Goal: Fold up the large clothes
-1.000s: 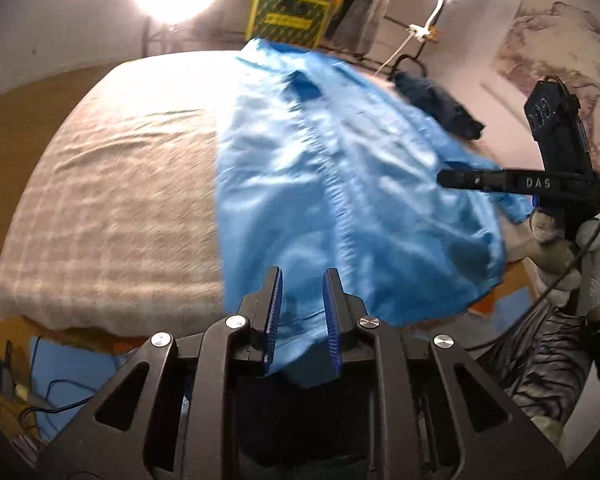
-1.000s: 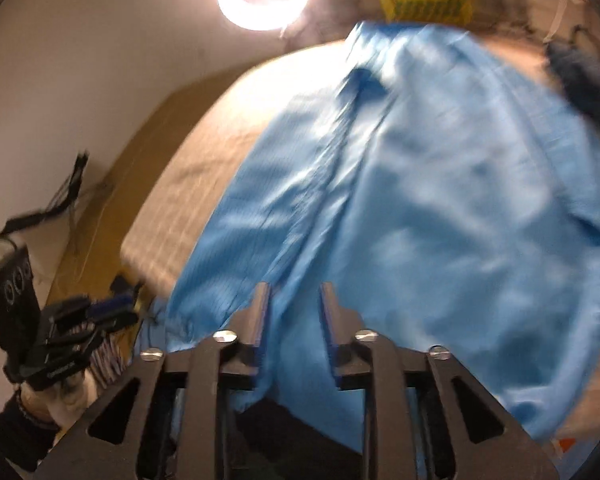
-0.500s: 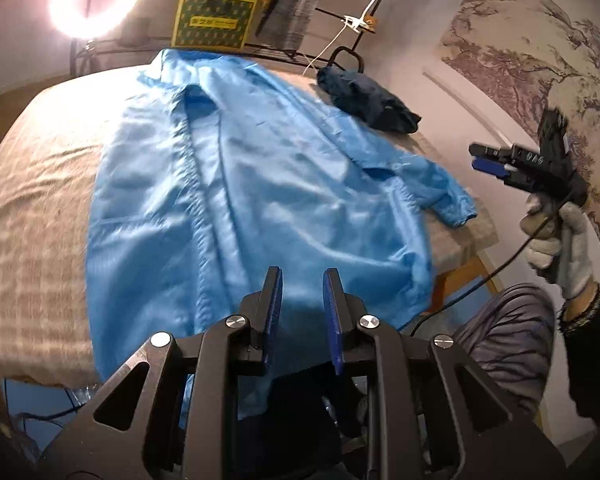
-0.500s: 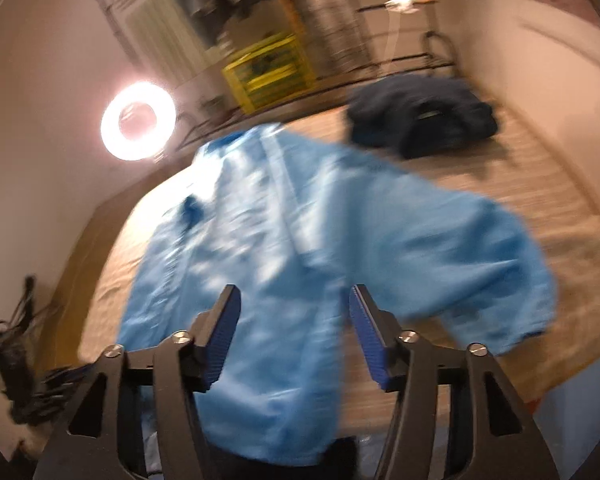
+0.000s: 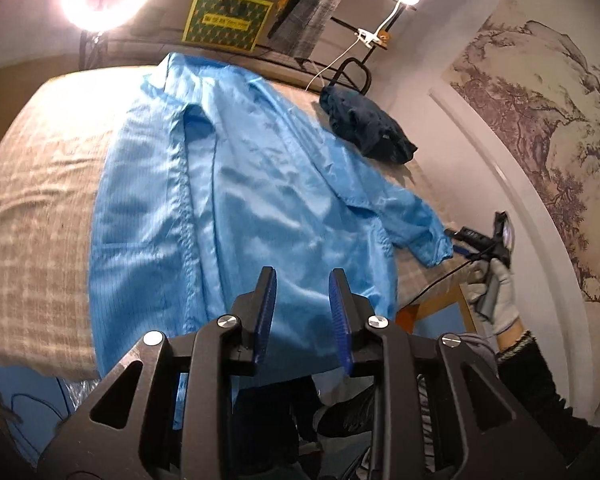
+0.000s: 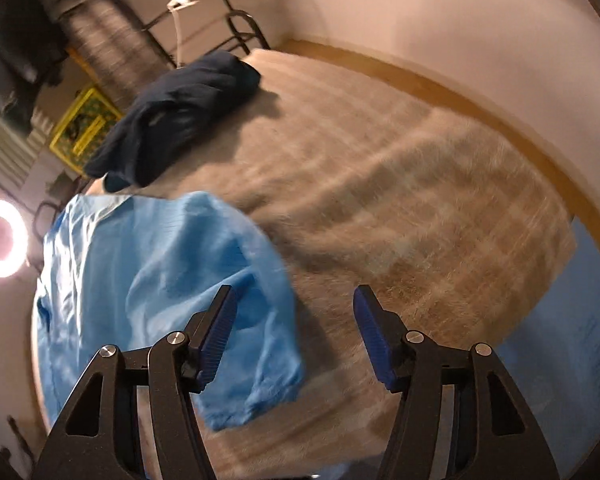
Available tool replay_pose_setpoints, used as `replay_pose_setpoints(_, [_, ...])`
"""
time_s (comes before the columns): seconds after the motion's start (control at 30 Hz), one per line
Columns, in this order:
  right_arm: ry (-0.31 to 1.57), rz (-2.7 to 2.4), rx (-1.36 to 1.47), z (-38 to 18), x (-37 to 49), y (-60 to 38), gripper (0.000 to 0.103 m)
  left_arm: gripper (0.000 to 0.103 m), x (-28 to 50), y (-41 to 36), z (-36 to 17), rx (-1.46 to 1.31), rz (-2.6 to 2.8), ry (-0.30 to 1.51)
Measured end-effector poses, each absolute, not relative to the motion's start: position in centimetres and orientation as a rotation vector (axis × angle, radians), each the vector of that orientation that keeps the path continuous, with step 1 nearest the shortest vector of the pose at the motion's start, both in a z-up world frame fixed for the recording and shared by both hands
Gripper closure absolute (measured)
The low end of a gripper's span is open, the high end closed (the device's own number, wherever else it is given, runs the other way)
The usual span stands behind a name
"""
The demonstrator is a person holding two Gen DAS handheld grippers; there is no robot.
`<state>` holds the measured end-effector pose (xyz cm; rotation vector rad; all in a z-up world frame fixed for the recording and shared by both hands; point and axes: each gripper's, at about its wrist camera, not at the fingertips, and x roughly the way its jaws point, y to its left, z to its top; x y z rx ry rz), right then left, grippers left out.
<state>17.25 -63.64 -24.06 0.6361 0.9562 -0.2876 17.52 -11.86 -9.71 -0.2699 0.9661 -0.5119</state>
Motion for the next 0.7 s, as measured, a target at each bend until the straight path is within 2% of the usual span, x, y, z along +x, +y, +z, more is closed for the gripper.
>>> replay_pose_setpoints(0.13, [0.945, -0.221, 0.695, -25.4, 18.2, -63.7, 0.043, 0.076, 18.6, -12.2, -8.9, -0.278, -0.509, 0.966])
replay_pose_setpoints(0.17, [0.949, -0.202, 0.687, -25.4, 18.6, -63.3, 0.046, 0.076, 19.0, -12.4, -8.8, -0.272, -0.510, 0.969])
replay_pose_setpoints(0.2, [0.959, -0.184, 0.668, -25.4, 18.9, -62.8, 0.057, 0.076, 19.2, -12.5, -8.8, -0.265, -0.508, 0.968])
replay_pose_setpoints(0.23, [0.970, -0.169, 0.643, -25.3, 19.3, -62.3, 0.085, 0.076, 19.4, -12.5, -8.7, -0.256, -0.505, 0.965])
replay_pose_setpoints(0.27, [0.992, -0.146, 0.610, -25.0, 19.8, -61.6, 0.099, 0.076, 19.6, -12.6, -8.7, -0.245, -0.504, 0.959])
replay_pose_setpoints(0.7, [0.879, -0.016, 0.283, -14.3, 20.7, -50.6, 0.102, 0.076, 23.5, -11.0, -12.2, -0.281, -0.526, 0.973])
